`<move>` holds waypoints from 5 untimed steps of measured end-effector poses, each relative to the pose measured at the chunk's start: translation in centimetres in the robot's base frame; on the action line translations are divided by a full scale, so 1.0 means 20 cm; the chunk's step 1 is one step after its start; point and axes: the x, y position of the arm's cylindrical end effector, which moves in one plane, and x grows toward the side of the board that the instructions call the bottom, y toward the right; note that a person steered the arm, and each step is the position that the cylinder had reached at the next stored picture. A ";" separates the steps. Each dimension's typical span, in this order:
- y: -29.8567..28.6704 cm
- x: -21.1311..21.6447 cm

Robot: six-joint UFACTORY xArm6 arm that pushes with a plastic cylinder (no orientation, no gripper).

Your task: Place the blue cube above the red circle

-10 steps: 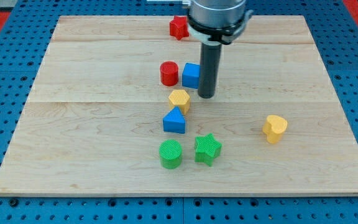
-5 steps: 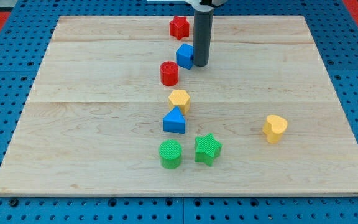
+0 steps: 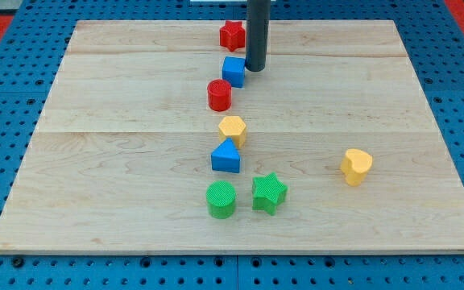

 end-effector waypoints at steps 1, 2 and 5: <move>-0.03 -0.01; -0.10 -0.02; 0.83 0.51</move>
